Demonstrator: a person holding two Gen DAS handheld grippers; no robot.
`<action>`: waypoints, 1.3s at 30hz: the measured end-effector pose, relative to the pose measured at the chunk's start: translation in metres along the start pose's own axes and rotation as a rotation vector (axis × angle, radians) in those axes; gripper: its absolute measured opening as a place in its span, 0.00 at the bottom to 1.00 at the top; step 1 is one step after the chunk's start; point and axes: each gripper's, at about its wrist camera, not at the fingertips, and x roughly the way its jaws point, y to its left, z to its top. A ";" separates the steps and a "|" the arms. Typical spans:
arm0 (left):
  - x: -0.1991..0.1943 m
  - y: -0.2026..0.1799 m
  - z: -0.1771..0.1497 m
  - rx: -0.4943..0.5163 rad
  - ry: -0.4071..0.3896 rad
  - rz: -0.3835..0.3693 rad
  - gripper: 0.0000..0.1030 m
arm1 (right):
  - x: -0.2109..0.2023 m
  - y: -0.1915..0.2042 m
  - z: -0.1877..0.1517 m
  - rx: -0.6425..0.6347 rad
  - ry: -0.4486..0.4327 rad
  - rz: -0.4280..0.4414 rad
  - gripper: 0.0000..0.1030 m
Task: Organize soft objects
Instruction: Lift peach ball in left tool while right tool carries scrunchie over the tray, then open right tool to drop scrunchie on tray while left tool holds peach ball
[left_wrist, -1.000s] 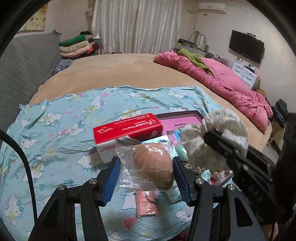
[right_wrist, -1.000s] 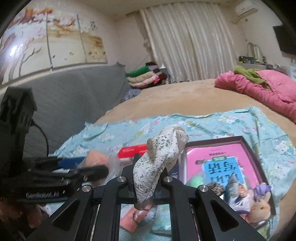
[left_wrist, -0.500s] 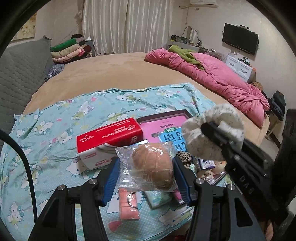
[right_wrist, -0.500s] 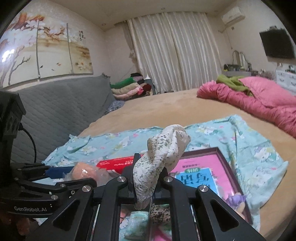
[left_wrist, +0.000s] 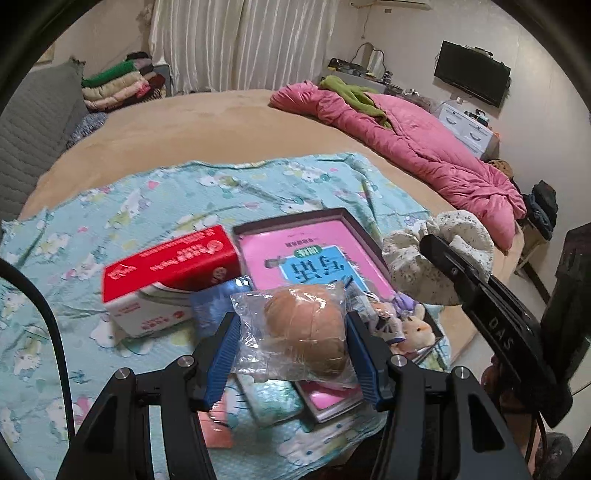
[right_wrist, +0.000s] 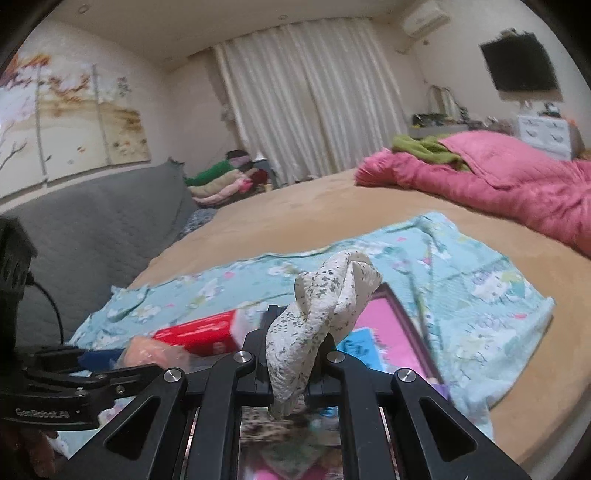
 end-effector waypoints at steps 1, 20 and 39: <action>0.003 -0.002 -0.001 0.000 0.008 -0.005 0.55 | 0.000 -0.005 0.000 0.013 -0.001 -0.002 0.09; 0.081 -0.029 -0.023 0.072 0.157 -0.028 0.55 | 0.024 -0.037 0.007 0.164 0.038 0.110 0.10; 0.107 -0.030 -0.026 0.076 0.193 -0.036 0.56 | 0.087 -0.066 -0.039 0.186 0.362 -0.031 0.15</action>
